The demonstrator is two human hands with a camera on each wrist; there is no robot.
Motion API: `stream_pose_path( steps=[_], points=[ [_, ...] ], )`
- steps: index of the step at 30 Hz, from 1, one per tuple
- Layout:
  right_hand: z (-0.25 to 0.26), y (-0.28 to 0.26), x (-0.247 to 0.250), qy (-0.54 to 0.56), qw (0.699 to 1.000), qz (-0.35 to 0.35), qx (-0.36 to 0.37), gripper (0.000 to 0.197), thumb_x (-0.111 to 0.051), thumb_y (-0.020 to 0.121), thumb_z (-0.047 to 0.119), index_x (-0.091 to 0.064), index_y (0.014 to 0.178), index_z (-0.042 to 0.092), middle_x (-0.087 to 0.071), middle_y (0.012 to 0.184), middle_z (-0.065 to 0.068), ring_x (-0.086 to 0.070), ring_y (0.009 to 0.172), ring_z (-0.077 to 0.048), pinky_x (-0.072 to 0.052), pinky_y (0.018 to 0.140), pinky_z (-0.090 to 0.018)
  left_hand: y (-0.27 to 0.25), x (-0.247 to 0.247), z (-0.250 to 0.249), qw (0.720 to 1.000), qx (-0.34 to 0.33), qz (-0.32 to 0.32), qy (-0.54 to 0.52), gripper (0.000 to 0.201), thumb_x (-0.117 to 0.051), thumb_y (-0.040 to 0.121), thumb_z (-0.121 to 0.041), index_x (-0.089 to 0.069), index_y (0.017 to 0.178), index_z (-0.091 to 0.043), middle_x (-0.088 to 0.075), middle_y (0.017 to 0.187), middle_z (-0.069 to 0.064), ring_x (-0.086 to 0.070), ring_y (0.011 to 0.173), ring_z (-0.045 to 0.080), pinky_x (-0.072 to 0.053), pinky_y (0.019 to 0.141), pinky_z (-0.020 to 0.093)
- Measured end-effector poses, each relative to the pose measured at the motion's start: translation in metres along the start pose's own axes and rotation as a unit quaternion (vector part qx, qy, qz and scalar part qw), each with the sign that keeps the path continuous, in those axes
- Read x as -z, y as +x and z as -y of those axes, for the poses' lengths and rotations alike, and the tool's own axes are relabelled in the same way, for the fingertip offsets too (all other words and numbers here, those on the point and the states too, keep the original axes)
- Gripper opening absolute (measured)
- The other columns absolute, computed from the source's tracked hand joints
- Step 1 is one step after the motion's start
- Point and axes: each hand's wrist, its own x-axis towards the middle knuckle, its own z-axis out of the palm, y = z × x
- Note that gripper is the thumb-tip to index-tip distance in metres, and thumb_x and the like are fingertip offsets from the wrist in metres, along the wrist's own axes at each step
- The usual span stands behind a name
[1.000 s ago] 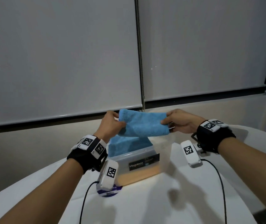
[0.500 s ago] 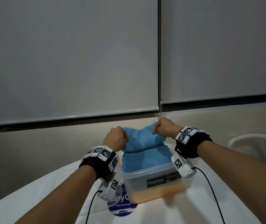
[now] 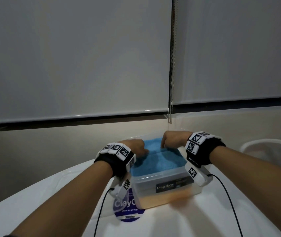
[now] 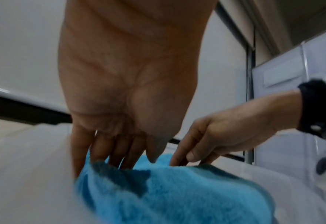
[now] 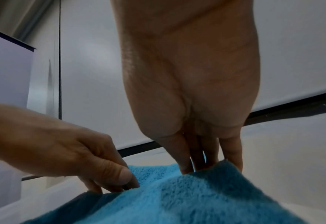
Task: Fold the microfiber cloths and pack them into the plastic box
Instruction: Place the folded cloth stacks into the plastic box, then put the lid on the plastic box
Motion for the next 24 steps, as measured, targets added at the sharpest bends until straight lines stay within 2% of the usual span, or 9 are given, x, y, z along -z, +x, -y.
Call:
stream_pose_path(
  steps=[2,5,7,9,10,13,16,20,24],
  points=[
    [0.003,0.001,-0.005,-0.021,0.999,0.025,-0.002,0.032,-0.054,0.091,0.012,-0.07,0.118,0.004,-0.069,0.121,-0.01,-0.064,0.111,-0.026,-0.051,0.101,-0.041,0.002,-0.007,0.002,1.0,0.013,0.009,0.018,0.035,-0.048,0.095,-0.043,-0.062,0.108,-0.014,-0.066,0.12,0.012,-0.062,0.102,0.032,-0.05,0.092,0.039],
    [0.007,-0.003,0.0,0.001,1.0,0.017,0.003,0.032,-0.053,0.089,0.009,-0.07,0.116,0.001,-0.07,0.12,-0.014,-0.066,0.107,-0.026,-0.053,0.099,-0.042,-0.007,-0.003,0.002,1.0,0.018,0.001,0.019,0.024,-0.052,0.09,-0.036,-0.061,0.097,-0.015,-0.069,0.117,0.012,-0.064,0.101,0.032,-0.053,0.09,0.038],
    [0.013,-0.011,0.008,0.002,1.0,0.002,0.015,0.031,-0.057,0.087,0.011,-0.071,0.112,0.0,-0.071,0.117,-0.016,-0.067,0.106,-0.03,-0.054,0.097,-0.043,-0.015,0.009,0.0,1.0,0.016,0.004,-0.026,0.03,-0.052,0.094,-0.035,-0.063,0.094,-0.007,-0.071,0.11,0.013,-0.067,0.1,0.032,-0.055,0.091,0.038],
    [0.02,-0.022,0.017,0.007,0.999,-0.006,0.038,0.027,-0.062,0.087,0.011,-0.073,0.109,0.0,-0.072,0.116,-0.013,-0.066,0.111,-0.03,-0.053,0.099,-0.042,-0.021,0.022,0.003,0.995,0.005,-0.005,-0.097,0.037,-0.051,0.096,-0.033,-0.069,0.102,-0.002,-0.073,0.106,0.012,-0.07,0.101,0.03,-0.057,0.093,0.041],
    [0.026,-0.028,0.022,0.016,0.999,-0.009,0.049,0.025,-0.063,0.088,0.011,-0.075,0.108,0.003,-0.073,0.113,-0.01,-0.067,0.107,-0.027,-0.054,0.097,-0.039,-0.027,0.028,0.006,0.991,-0.002,-0.015,-0.131,0.037,-0.052,0.096,-0.033,-0.071,0.105,-0.003,-0.074,0.106,0.012,-0.071,0.1,0.029,-0.057,0.093,0.042],
    [0.049,-0.054,0.032,0.057,0.995,-0.029,0.076,0.022,-0.061,0.092,0.011,-0.074,0.109,0.006,-0.073,0.103,-0.009,-0.066,0.085,-0.018,-0.058,0.077,-0.032,-0.053,0.04,0.018,0.978,-0.022,-0.051,-0.202,0.036,-0.053,0.096,-0.033,-0.072,0.104,-0.004,-0.075,0.104,0.011,-0.072,0.099,0.027,-0.06,0.088,0.042],
    [0.086,-0.082,0.031,0.139,0.983,-0.024,0.117,0.018,-0.06,0.095,0.009,-0.071,0.106,0.001,-0.073,0.094,-0.018,-0.068,0.078,-0.021,-0.058,0.065,-0.029,-0.092,0.045,0.034,0.96,-0.033,-0.099,-0.259,0.031,-0.056,0.096,-0.029,-0.072,0.1,-0.003,-0.076,0.098,0.011,-0.073,0.094,0.022,-0.06,0.081,0.038],
    [0.14,-0.111,0.008,0.199,0.962,0.013,0.187,0.014,-0.062,0.095,0.01,-0.07,0.099,-0.001,-0.073,0.086,-0.022,-0.068,0.068,-0.023,-0.06,0.066,-0.031,-0.138,0.031,0.076,0.933,-0.013,-0.182,-0.312,0.024,-0.06,0.095,-0.022,-0.074,0.093,-0.002,-0.076,0.09,0.009,-0.075,0.082,0.016,-0.061,0.072,0.036],
    [0.179,-0.112,-0.048,0.192,0.957,0.052,0.211,0.014,-0.061,0.094,0.01,-0.07,0.096,-0.001,-0.074,0.082,-0.019,-0.068,0.064,-0.021,-0.06,0.064,-0.031,-0.169,-0.012,0.134,0.925,0.055,-0.199,-0.319,0.019,-0.062,0.093,-0.018,-0.074,0.089,-0.004,-0.076,0.086,0.008,-0.075,0.078,0.017,-0.06,0.064,0.032]
  ],
)
